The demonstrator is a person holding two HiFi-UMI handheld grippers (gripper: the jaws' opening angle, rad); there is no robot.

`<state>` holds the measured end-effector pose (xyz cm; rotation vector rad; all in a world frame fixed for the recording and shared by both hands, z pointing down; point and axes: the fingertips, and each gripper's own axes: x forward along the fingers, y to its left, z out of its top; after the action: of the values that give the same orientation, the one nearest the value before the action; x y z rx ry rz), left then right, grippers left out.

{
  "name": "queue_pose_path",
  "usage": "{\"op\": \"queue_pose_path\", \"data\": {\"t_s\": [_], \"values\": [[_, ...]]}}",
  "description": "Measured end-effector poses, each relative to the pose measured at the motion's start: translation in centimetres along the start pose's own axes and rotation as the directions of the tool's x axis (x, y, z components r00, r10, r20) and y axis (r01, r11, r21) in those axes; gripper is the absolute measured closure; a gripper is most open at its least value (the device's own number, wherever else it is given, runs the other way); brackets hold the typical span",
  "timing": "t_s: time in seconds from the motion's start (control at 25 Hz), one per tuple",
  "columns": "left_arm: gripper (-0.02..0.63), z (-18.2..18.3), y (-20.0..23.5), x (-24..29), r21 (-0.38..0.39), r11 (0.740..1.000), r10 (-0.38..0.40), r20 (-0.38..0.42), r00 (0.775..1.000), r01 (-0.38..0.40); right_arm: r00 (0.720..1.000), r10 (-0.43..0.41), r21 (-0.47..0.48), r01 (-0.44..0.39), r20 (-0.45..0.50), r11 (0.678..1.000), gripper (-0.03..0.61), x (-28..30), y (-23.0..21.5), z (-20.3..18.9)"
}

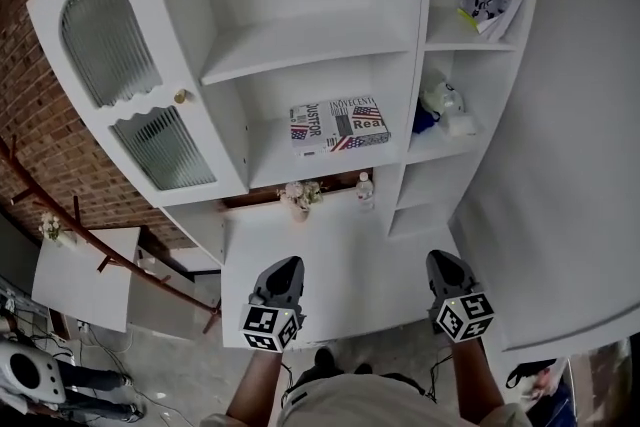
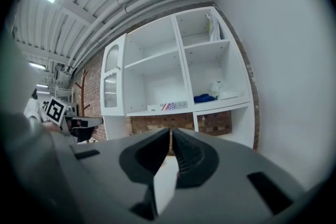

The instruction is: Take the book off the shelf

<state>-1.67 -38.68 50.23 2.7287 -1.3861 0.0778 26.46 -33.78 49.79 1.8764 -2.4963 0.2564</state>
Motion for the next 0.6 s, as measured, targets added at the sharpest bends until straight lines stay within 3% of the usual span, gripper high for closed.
{"op": "queue_pose_path", "data": {"t_s": [0.28, 0.6], "values": [[0.582, 1.3, 0.3, 3.2, 0.048, 0.994, -0.093, -0.016, 0.996, 0.094, 0.999, -0.053, 0.006, 0.053, 0.006, 0.999, 0.545, 0.5, 0.1, 0.5], [0.581, 3.3, 0.1, 6.6, 0.201, 0.962, -0.176, -0.048, 0.983, 0.182, 0.995, -0.095, 0.006, 0.095, 0.013, 0.995, 0.545, 1.6, -0.7, 1.0]]}}
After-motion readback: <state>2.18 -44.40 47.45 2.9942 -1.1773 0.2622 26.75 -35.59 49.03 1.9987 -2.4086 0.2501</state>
